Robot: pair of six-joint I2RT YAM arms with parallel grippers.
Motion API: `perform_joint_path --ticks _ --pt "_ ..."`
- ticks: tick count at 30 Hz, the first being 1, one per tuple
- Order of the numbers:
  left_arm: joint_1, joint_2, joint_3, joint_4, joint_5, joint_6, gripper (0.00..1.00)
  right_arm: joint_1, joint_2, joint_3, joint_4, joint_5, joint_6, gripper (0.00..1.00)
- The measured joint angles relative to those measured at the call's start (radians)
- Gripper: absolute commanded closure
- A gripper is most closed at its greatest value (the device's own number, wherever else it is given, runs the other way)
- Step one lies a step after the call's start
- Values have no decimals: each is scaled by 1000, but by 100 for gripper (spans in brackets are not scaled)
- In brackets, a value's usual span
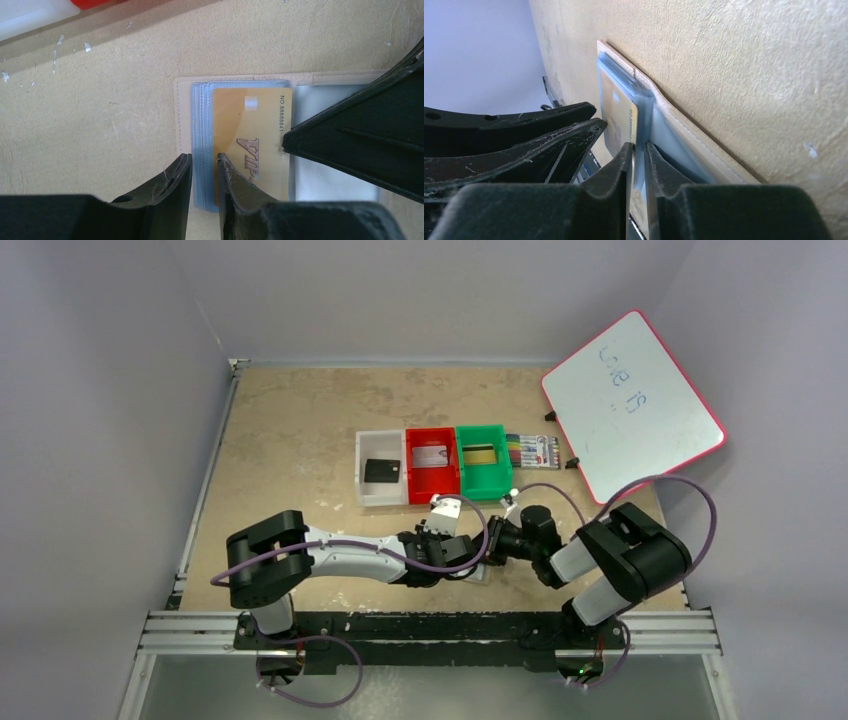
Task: Take the credit cards out of the card holder
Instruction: Remove the credit card from the card holder.
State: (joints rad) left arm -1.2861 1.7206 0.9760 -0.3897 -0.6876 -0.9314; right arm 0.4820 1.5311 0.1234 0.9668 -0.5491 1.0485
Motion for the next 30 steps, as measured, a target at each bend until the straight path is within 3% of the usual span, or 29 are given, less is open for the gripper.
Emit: perform_joint_path --ticks 6,12,21,30 --pt "1 0 0 -2 -2 0 77 -5 116 0 151 -39 33 88" --pt "0 0 0 -1 -1 0 79 -5 125 0 176 -44 42 84" --pt "0 2 0 6 -1 0 80 -2 14 33 38 -5 21 83" --pt "0 3 0 8 -1 0 80 3 18 54 -26 13 3 83"
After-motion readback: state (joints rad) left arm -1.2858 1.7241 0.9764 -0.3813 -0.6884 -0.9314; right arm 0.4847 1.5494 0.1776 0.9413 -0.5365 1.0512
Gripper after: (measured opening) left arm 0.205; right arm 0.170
